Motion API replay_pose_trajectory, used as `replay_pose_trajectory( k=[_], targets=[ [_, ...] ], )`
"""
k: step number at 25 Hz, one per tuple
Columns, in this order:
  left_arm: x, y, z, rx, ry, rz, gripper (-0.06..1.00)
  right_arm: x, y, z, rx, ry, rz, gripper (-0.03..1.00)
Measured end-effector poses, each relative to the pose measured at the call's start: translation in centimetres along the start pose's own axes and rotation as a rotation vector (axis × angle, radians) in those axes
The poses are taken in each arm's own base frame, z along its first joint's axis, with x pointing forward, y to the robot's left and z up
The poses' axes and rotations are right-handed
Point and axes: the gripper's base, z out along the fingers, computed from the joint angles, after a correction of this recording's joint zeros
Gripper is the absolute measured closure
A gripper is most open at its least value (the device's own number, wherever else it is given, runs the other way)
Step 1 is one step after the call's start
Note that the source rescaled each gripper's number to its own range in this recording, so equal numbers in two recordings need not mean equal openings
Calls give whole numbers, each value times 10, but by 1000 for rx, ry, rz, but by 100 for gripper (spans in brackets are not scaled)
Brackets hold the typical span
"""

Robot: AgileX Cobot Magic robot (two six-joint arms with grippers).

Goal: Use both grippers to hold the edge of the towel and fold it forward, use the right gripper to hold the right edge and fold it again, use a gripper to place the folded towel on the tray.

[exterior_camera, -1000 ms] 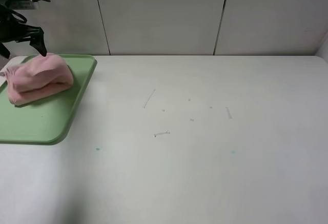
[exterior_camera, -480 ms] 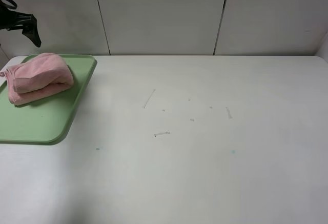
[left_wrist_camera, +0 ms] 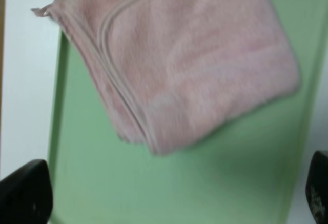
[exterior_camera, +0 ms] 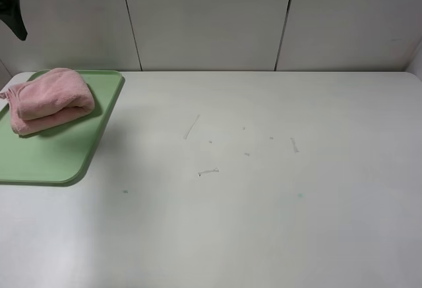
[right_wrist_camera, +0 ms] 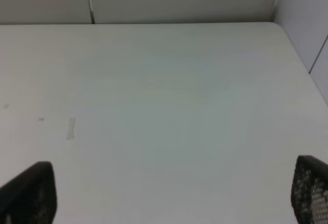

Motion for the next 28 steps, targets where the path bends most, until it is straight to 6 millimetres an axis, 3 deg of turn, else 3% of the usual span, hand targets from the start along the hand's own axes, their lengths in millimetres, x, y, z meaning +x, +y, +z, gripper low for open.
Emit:
replay_pose_trajectory(
  k=[6,11,20,28],
  targets=[
    [25,-21,-55,17,-74,68,-2,0,0,0,0,0,0,-3],
    [66,-34,-84,37,-106,124,-1,0,0,0,0,0,0,-3],
    [177,-24,-121,50,-180,143,0,0,0,0,0,0,0,-3],
    [290,-9,-121,59,-318,126,0,0,0,0,0,0,0,-3]
  ],
)
